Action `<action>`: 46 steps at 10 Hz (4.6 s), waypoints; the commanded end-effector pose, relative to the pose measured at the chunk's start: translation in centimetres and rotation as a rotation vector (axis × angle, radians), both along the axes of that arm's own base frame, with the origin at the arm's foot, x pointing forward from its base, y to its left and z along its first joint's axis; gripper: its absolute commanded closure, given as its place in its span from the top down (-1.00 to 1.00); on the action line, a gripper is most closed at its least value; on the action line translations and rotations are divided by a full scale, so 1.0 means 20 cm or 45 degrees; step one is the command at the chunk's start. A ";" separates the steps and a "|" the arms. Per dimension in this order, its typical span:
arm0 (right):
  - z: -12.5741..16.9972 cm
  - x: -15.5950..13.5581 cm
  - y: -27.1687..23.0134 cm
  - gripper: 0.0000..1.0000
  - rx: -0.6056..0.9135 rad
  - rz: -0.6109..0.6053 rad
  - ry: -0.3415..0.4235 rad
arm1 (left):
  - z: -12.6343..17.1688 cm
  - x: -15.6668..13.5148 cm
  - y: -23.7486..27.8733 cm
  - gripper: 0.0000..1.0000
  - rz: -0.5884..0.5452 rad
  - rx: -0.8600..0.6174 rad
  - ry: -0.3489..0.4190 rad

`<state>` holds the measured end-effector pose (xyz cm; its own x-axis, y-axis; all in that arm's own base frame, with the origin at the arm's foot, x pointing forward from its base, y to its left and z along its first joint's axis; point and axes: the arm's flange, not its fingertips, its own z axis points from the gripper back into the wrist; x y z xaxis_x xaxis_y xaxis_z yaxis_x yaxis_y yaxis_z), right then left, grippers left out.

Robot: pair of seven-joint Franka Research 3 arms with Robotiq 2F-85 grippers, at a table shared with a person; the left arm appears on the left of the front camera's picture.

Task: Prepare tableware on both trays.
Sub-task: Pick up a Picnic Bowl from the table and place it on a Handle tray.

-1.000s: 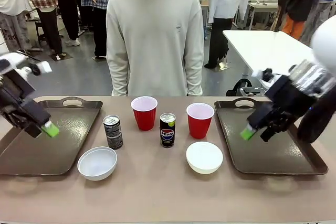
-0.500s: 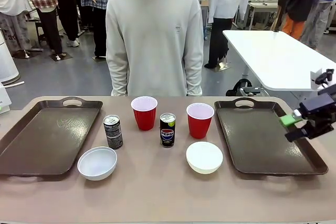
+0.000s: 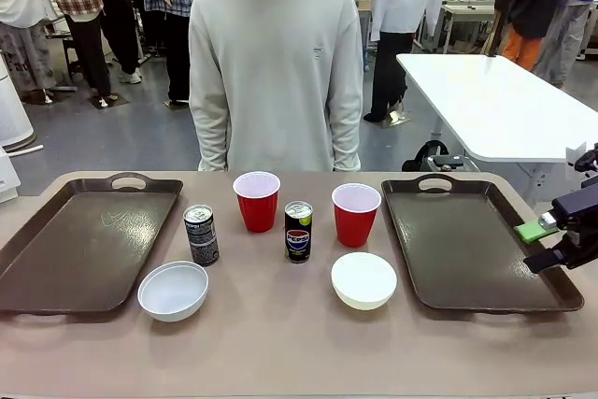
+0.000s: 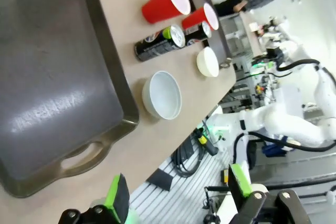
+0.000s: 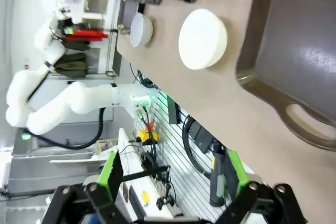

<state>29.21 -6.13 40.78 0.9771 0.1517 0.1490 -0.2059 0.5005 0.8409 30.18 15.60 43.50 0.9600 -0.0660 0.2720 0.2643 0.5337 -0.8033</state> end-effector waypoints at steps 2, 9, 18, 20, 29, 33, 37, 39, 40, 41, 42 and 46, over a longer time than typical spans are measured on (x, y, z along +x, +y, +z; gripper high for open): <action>-0.12 -0.24 0.12 1.00 -0.010 -0.030 -0.046 | 0.01 0.02 0.01 1.00 0.043 0.017 -0.042; 0.01 -0.01 -0.03 1.00 -0.003 -0.028 -0.003 | 0.01 0.00 0.03 1.00 0.035 0.011 -0.002; 0.01 -0.01 -0.03 1.00 -0.003 -0.028 -0.003 | 0.01 0.00 0.03 1.00 0.035 0.011 -0.002; 0.01 -0.01 -0.03 1.00 -0.003 -0.028 -0.003 | 0.04 0.02 -0.04 1.00 0.051 0.125 0.043; 0.01 -0.01 -0.03 1.00 -0.003 -0.028 -0.003 | 0.18 0.29 -1.06 1.00 -0.014 1.087 0.084; 0.01 -0.01 -0.03 1.00 -0.003 -0.028 -0.003 | 0.03 0.27 -1.53 1.00 -0.015 1.204 -0.037; 0.01 -0.01 -0.03 1.00 -0.003 -0.028 -0.003 | 0.09 0.28 -1.50 1.00 -0.069 1.172 -0.014; 0.01 -0.01 -0.03 1.00 -0.003 -0.028 -0.003 | -0.03 0.23 -1.56 1.00 -0.074 1.180 -0.076; 0.01 -0.01 -0.03 1.00 -0.003 -0.028 -0.003 | -0.11 0.24 -1.63 1.00 -0.068 1.198 -0.097; 0.01 -0.01 -0.03 1.00 -0.003 -0.028 -0.003 | -0.19 0.26 -1.69 1.00 -0.065 1.229 -0.108; 0.01 -0.01 -0.03 1.00 -0.003 -0.028 -0.003 | -0.24 0.27 -1.72 1.00 -0.078 1.255 -0.111; 0.01 -0.01 -0.03 1.00 -0.003 -0.028 -0.003 | -0.40 0.32 -1.78 1.00 -0.103 1.344 -0.101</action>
<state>28.93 -6.73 40.98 0.9801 0.1324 0.1478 -0.1957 0.5217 0.8303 36.13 -19.35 35.82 0.9104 -0.4026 0.0958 0.4018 0.9153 0.0284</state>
